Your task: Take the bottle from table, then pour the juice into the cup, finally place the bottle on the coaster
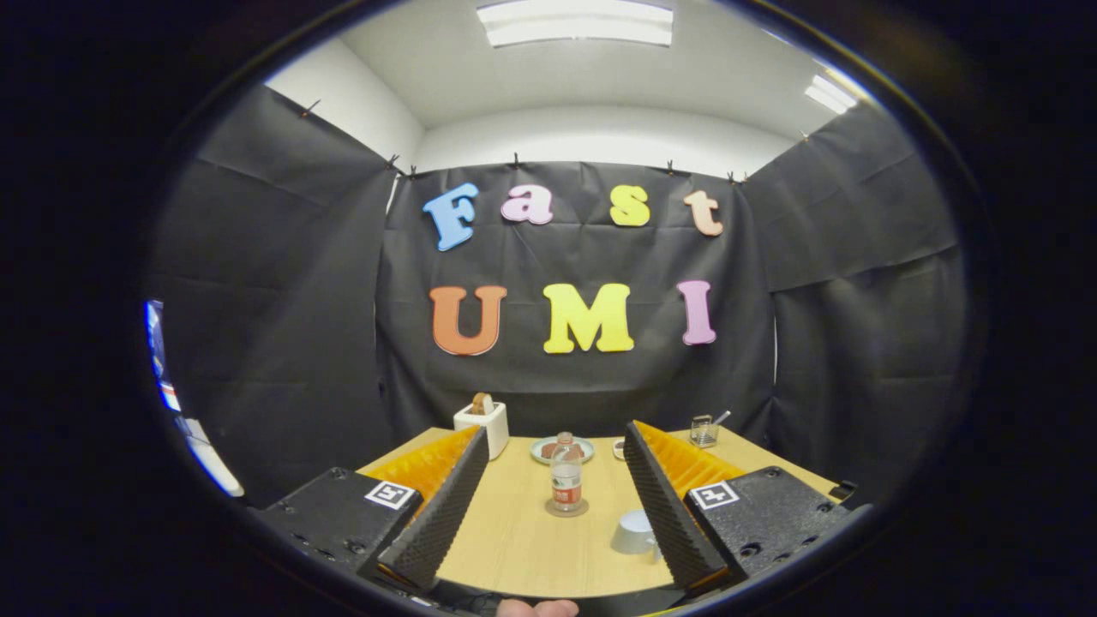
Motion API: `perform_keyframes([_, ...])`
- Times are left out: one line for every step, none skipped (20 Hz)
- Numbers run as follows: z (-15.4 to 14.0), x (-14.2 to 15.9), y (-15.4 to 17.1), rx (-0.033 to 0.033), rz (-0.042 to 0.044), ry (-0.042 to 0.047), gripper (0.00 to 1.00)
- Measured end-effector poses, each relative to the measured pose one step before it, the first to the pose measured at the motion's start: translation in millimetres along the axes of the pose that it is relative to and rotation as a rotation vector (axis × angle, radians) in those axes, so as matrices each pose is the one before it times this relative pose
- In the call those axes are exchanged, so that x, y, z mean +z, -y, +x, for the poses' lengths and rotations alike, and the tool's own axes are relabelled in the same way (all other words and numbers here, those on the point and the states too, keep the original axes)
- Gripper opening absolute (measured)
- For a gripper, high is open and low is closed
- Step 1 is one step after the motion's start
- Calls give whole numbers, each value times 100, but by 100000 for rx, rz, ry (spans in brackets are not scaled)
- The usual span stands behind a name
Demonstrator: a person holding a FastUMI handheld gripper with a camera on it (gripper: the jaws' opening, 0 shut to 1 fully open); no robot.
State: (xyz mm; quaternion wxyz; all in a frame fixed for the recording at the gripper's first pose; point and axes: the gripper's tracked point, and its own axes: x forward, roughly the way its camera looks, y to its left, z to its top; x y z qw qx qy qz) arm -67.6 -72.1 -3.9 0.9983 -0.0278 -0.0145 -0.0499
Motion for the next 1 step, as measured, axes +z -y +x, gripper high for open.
perform_keyframes([12, -27, 124, -148, 175, 10, 100])
